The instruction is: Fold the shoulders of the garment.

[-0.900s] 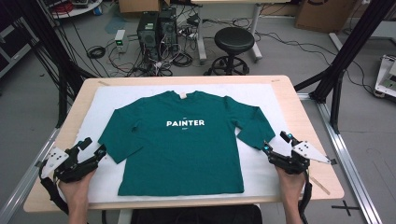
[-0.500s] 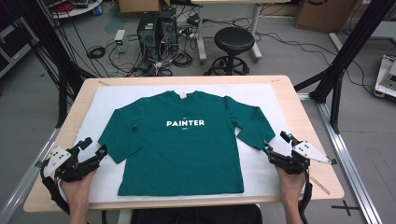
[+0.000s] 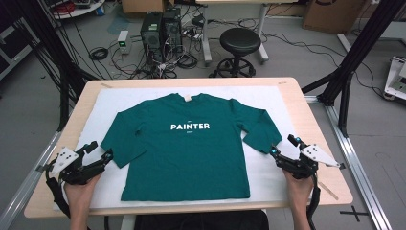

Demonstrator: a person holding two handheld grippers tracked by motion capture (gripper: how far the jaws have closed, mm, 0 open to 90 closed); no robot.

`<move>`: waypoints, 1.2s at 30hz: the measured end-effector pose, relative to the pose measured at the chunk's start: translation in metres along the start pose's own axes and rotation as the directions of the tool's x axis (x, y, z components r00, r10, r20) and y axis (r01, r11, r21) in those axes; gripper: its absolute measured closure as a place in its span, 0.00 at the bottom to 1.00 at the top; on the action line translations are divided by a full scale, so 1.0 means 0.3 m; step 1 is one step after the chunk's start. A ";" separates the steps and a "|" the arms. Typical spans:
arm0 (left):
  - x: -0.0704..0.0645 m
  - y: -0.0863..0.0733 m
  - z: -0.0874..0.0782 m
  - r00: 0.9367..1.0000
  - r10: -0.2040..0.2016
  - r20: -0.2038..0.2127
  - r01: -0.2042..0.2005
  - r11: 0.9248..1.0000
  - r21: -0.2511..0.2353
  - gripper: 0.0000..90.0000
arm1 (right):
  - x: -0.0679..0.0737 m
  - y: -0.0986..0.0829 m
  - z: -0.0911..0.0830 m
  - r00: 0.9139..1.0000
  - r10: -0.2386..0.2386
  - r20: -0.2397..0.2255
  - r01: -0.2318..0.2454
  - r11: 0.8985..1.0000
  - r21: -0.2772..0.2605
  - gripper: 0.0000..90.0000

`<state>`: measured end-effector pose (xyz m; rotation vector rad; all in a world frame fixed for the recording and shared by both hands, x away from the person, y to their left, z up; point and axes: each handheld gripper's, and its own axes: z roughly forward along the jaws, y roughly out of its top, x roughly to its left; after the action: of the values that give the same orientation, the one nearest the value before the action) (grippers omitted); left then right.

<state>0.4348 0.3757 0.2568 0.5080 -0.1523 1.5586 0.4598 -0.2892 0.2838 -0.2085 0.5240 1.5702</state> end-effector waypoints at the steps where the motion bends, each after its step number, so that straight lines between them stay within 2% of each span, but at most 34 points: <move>1: 0.000 0.001 0.003 1.000 -0.004 -0.003 0.004 1.000 0.005 0.33 | -0.001 0.000 0.000 1.000 -0.002 0.002 0.002 1.000 -0.002 0.23; 9: 0.007 0.007 0.017 1.000 -0.022 0.007 0.022 0.998 0.053 0.33 | -0.002 0.001 0.002 1.000 0.007 -0.003 -0.007 1.000 0.008 0.23; 12: 0.010 0.008 0.020 1.000 -0.030 0.008 0.030 0.998 0.063 0.33 | -0.003 0.001 0.003 1.000 -0.004 0.001 0.004 1.000 0.002 0.23; 14: 0.015 0.009 0.024 0.999 -0.046 0.013 0.045 0.996 0.075 0.35 | 0.000 0.001 0.002 1.000 0.000 0.001 0.000 1.000 0.005 0.23; 16: 0.015 0.009 0.024 0.999 -0.046 0.018 0.044 0.996 0.076 0.38 | 0.000 0.001 0.002 1.000 -0.001 0.003 0.001 1.000 0.006 0.23; 19: 0.008 0.011 0.021 0.998 -0.035 0.054 0.031 0.996 0.079 0.46 | 0.000 0.001 0.002 1.000 0.003 0.006 -0.003 1.000 0.006 0.23; 24: -0.004 0.019 0.028 0.997 -0.013 0.080 0.004 0.994 0.109 0.48 | -0.003 0.001 0.003 1.000 0.007 0.010 -0.007 1.000 0.006 0.23; 27: -0.026 0.039 0.043 0.992 0.013 0.129 -0.034 0.986 0.163 0.52 | -0.003 0.002 0.003 1.000 0.005 0.010 -0.005 1.000 0.005 0.23; 28: -0.034 0.045 0.048 0.991 0.024 0.135 -0.048 0.983 0.177 0.53 | -0.003 0.001 0.004 1.000 0.004 0.011 -0.004 1.000 0.006 0.23; 29: -0.034 0.045 0.048 0.991 0.024 0.135 -0.048 0.983 0.177 0.56 | -0.003 0.002 0.003 1.000 0.002 0.012 -0.002 1.000 0.006 0.23; 30: -0.042 0.052 0.052 0.989 0.032 0.144 -0.060 0.979 0.194 0.56 | -0.003 0.002 0.003 1.000 0.002 0.012 -0.002 1.000 0.006 0.23; 31: -0.058 0.062 0.061 0.986 0.052 0.160 -0.088 0.970 0.226 0.58 | 0.000 0.002 0.003 1.000 0.009 0.011 -0.009 1.000 0.011 0.23; 32: -0.058 0.062 0.061 0.986 0.052 0.160 -0.088 0.970 0.226 0.59 | 0.000 0.002 0.003 1.000 0.009 0.011 -0.009 1.000 0.011 0.23; 33: -0.071 0.065 0.071 0.982 0.061 0.176 -0.107 0.959 0.263 0.61 | -0.001 0.002 0.004 1.000 0.004 0.013 -0.005 1.000 0.009 0.23; 34: -0.076 0.065 0.076 0.981 0.065 0.182 -0.116 0.952 0.282 0.63 | 0.000 0.002 0.003 1.000 0.007 0.013 -0.007 1.000 0.010 0.23; 35: -0.076 0.065 0.076 0.981 0.065 0.182 -0.116 0.952 0.282 0.63 | 0.001 0.002 0.004 1.000 0.006 0.014 -0.006 1.000 0.010 0.23; 36: -0.084 0.061 0.088 0.978 0.069 0.195 -0.129 0.940 0.315 0.65 | 0.001 0.002 0.004 1.000 0.005 0.015 -0.005 1.000 0.011 0.23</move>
<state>0.4220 0.3410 0.2738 0.9181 -0.0584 1.6438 0.4595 -0.2885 0.2848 -0.1875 0.5218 1.5728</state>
